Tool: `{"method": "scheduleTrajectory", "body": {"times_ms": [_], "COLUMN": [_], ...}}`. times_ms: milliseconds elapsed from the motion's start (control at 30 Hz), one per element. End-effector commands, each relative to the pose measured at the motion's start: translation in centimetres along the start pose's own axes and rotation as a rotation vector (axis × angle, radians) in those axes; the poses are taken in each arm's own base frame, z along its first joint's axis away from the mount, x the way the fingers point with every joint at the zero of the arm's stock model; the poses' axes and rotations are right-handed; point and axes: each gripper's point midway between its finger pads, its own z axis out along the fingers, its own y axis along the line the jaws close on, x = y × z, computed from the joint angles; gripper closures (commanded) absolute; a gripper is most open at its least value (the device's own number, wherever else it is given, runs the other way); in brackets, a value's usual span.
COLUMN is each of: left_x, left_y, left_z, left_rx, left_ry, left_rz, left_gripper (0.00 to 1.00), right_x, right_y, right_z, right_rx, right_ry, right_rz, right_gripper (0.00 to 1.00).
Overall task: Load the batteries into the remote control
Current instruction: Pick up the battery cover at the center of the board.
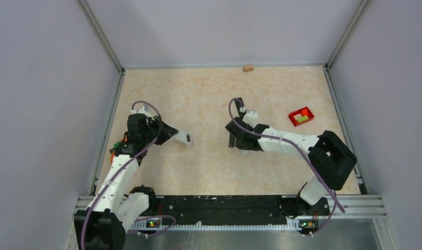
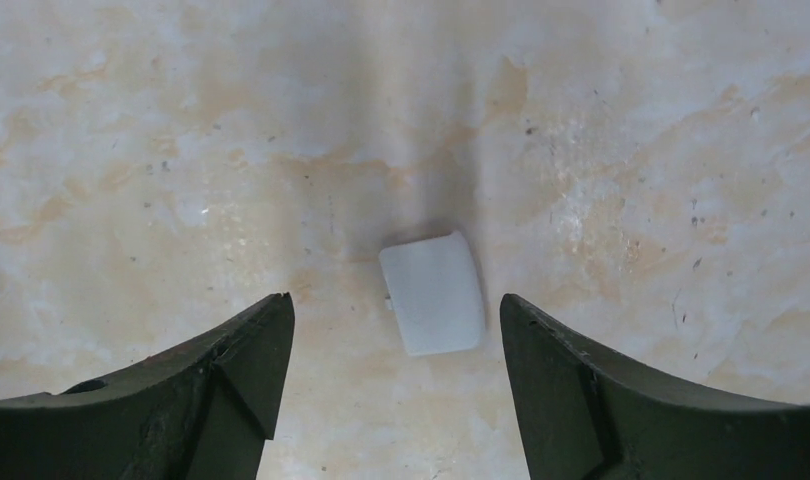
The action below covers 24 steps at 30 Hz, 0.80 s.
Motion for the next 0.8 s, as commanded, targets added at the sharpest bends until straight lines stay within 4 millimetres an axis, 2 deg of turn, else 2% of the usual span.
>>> {"method": "scheduleTrajectory", "body": {"times_ms": [0,67,200,267,367,467,567,767], "left_x": [-0.5,-0.5,-0.7,-0.7,-0.6,-0.6,-0.5,0.2], "left_y": [-2.2,-2.4,-2.4,-2.3,-2.3,-2.3,-2.5,-3.5], "left_z": [0.3,0.4,0.5,0.4,0.3,0.2,0.0,0.0], "left_rx": [0.124,0.131,0.137,0.128,0.124,0.125,0.132,0.202], "left_ry": [0.003,0.012,-0.002,0.000,0.006,0.011,0.014,0.056], "left_rz": [0.049,0.050,0.067,0.071,0.071,0.080,0.088,0.106], "left_gripper": [1.00,1.00,1.00,1.00,1.00,1.00,1.00,1.00], "right_x": [-2.1,-2.5,-4.7,-5.4,-5.9,-5.5,-4.8,-2.4], "right_y": [0.8,-0.1,-2.6,-2.3,-1.5,-0.9,-0.4,-1.6], "right_z": [-1.3,-1.4,-0.4,0.1,1.5,2.7,3.2,2.8], "right_rx": [-0.075,-0.089,-0.079,-0.118,-0.133,-0.132,-0.161,-0.150], "right_ry": [-0.005,0.025,0.021,0.002,0.001,0.041,0.072,0.178], "right_rz": [-0.231,-0.244,-0.122,-0.115,-0.175,-0.252,-0.284,-0.322], "right_gripper": [0.24,0.26,0.51,0.60,0.67,0.72,0.74,0.78]}}
